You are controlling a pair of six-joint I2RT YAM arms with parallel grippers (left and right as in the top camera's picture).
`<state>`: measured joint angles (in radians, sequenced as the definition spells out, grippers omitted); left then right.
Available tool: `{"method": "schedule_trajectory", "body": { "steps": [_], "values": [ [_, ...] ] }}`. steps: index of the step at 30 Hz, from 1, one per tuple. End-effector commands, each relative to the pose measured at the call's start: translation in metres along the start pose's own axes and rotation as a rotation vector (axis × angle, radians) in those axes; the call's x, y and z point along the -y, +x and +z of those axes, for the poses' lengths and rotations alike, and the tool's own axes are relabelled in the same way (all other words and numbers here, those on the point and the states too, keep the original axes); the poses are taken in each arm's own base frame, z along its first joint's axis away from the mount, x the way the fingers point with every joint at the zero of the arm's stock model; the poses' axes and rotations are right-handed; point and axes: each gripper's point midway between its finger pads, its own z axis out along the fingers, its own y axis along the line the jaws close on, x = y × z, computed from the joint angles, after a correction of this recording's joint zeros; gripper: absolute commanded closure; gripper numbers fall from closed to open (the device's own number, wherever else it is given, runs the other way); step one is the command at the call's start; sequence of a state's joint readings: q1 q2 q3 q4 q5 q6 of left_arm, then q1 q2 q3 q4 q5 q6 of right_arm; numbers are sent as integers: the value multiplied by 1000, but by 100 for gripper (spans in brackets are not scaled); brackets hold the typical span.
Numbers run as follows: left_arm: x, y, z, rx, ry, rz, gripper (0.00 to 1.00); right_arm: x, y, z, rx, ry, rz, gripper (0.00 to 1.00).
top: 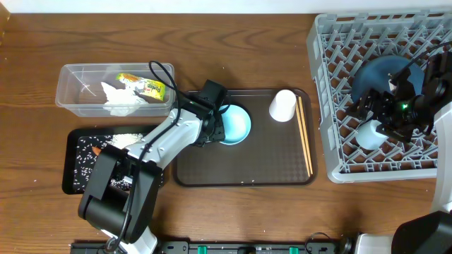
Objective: Sort waste into correct bins and load items into the dishwasher rack
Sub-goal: 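Close the left gripper on the bowl rim and tilt it up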
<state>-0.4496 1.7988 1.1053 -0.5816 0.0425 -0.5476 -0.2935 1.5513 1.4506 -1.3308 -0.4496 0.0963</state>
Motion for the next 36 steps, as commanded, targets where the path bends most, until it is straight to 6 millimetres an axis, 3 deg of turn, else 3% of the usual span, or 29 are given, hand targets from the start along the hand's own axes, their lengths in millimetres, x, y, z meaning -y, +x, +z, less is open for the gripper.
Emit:
{"method": "schedule_trajectory", "body": {
  "steps": [1, 4, 8, 11, 16, 19, 23, 26, 30, 33, 36],
  "values": [
    [1, -3, -3, 17, 6, -1, 66, -2, -3, -4, 16, -11, 0, 1],
    [2, -5, -5, 24, 11, -1, 78, -2, -3, -4, 16, -11, -1, 1],
    [2, -5, -5, 24, 11, -1, 81, -2, -3, -4, 15, -11, 0, 1],
    [2, -5, -5, 24, 11, -1, 94, -2, -3, -4, 16, -11, -1, 1],
    [5, -11, -13, 49, 26, 23, 94, -2, -3, -4, 15, -11, 0, 1],
    [12, -22, -35, 103, 62, 28, 94, -2, -3, -4, 15, -11, 0, 1],
    [18, -32, -87, 212, 137, 26, 94, -2, -3, -4, 15, -11, 0, 1],
    [16, -30, -127, 279, 183, 25, 94, -2, -3, -4, 15, -11, 0, 1],
    [10, -22, -164, 338, 223, 24, 93, -2, -3, -4, 16, -11, -1, 1],
    [5, -15, -177, 348, 230, 23, 93, -2, -3, -4, 15, -12, 3, 1],
    [-1, -6, -177, 321, 214, 24, 94, -2, -4, -4, 16, -12, 11, 1]
  ]
}}
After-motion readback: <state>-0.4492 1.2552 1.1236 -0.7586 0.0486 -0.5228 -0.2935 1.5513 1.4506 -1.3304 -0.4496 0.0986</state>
